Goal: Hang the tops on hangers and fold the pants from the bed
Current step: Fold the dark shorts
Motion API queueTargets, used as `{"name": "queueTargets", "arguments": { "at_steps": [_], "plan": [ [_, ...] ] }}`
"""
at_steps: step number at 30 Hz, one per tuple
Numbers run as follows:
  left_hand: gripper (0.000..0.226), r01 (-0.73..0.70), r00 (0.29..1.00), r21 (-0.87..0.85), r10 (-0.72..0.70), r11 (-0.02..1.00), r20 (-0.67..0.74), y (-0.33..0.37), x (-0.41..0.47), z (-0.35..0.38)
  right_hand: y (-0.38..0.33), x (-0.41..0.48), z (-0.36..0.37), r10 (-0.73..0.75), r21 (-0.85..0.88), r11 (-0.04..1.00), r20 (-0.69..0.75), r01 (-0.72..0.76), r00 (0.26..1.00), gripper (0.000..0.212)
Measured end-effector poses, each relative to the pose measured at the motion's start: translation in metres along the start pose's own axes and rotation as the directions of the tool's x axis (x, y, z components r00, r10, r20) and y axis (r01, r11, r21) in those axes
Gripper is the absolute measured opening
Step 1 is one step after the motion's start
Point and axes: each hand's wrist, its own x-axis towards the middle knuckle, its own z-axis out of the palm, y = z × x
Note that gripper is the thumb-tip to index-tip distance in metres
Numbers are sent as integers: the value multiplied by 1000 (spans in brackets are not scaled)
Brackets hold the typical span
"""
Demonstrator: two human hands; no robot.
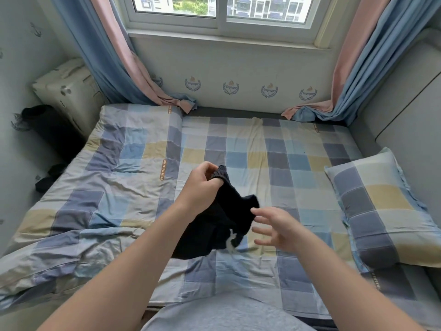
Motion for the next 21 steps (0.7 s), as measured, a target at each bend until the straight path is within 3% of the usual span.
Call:
{"name": "queueTargets", "arguments": {
  "at_steps": [3, 5, 8, 10, 13, 17, 21],
  "plan": [
    [11, -24, 999, 65, 23, 998, 27, 8, -4, -1, -1, -3, 20, -217, -210, 952, 46, 222, 975, 83],
    [10, -35, 998, 66, 31, 997, 62, 11, -6, -2, -5, -8, 38, -357, -309, 870, 145, 385, 923, 88],
    [8, -56, 992, 24, 53, 998, 116, 16, -8, -3, -9, -4, 56, -510, -383, 753, 175, 535, 842, 34],
    [9, -68, 993, 12, 67, 998, 98, 17, -7, -8, -11, 2, 59, -612, -493, 651, 109, 577, 783, 20],
    [18, -61, 998, 114, 61, 992, 0, 12, 3, -25, -11, 15, 48, -623, -695, 547, 34, 467, 781, 21],
    [30, 2, 996, 401, 33, 916, -82, -10, 21, -57, -8, 29, 12, -568, -836, 494, -103, 238, 817, 31],
    [35, 87, 993, 559, -28, 825, -114, -42, 30, -73, -14, 37, -18, -549, -810, 568, -244, 144, 799, 35]
  ]
}}
